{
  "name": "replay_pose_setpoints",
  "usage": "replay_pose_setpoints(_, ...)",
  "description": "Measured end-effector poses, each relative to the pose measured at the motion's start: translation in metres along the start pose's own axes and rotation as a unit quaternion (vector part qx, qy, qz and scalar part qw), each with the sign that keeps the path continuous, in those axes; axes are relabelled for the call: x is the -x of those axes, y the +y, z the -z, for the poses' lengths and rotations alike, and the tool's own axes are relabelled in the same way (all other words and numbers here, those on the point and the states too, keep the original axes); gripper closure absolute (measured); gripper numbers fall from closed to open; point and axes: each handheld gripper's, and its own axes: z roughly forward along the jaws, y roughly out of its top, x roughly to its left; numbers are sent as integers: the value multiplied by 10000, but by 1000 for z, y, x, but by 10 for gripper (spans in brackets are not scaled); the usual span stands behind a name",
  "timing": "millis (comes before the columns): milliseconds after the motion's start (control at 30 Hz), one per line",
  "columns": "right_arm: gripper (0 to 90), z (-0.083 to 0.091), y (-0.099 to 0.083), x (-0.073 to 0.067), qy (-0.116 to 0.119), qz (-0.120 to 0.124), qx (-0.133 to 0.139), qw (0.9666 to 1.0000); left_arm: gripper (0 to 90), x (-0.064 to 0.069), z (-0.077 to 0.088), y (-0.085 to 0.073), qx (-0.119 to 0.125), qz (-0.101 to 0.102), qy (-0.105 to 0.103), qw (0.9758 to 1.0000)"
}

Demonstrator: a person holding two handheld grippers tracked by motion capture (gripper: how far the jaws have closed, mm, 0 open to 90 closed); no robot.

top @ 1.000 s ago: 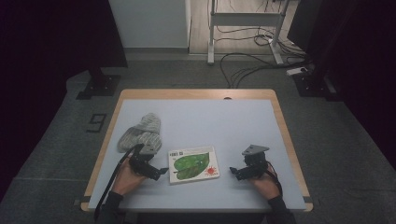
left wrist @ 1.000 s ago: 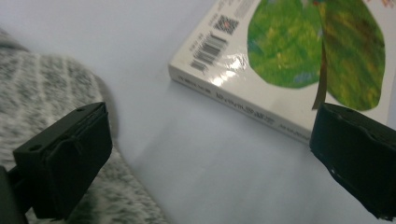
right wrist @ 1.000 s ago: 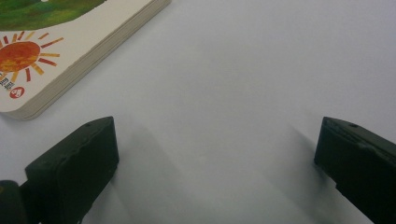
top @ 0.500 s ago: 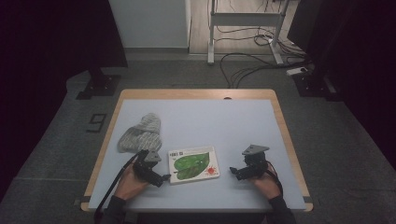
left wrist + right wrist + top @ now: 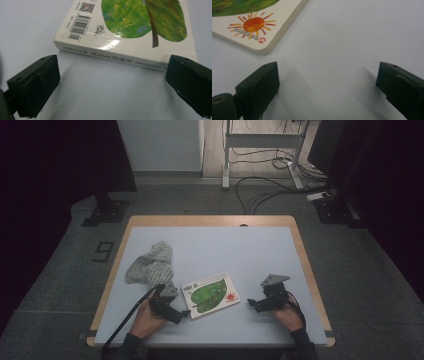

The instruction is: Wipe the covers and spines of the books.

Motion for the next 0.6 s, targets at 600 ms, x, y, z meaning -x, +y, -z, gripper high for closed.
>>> replay_pose_setpoints(600, 0, -9, 41, -7, 336, 304, -35, 9990, 0, 17, -11, 8, 24, -3, -39, 10000)
